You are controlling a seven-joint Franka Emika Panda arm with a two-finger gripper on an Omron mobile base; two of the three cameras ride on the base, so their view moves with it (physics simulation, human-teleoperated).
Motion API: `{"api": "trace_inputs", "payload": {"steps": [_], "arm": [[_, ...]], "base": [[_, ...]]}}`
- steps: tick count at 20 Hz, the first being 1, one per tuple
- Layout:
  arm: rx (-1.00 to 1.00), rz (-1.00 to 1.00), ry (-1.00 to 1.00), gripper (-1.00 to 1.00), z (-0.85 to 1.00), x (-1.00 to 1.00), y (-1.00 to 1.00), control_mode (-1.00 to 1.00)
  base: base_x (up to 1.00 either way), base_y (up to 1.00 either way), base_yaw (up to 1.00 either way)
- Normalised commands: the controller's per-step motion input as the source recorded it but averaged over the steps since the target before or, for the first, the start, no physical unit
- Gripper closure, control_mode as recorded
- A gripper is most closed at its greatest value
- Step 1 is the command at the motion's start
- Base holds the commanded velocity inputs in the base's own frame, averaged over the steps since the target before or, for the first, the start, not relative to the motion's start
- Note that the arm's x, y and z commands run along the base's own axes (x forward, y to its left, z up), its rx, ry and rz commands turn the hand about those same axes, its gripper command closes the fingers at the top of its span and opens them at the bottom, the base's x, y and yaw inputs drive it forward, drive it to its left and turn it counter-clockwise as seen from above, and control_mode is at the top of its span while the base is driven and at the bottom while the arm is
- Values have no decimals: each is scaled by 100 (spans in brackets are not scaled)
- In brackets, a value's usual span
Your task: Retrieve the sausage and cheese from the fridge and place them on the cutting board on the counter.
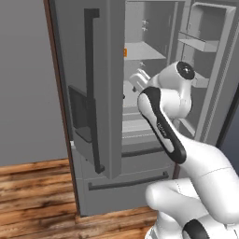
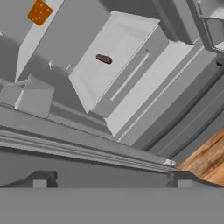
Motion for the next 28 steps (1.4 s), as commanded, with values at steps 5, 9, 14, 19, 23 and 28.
{"api": "trace_inputs", "payload": {"steps": [5,9,14,19,23,28], "arm": [[4,8,0,-100,-7,51,-5,-100],[8,1,1,-100,0,50,-2,-100],[9,1,0,-100,0,67,-18,-100],[11,9,0,-100,-11,84,-16,-100],[11,12,0,-100,-11,85,-6,-100],[6,14,-1,-100,-12,69,5,-100]], "base": [[0,0,0],[0,0,0],[0,0,0],[0,0,0],[0,0,0],[0,0,0]]}}
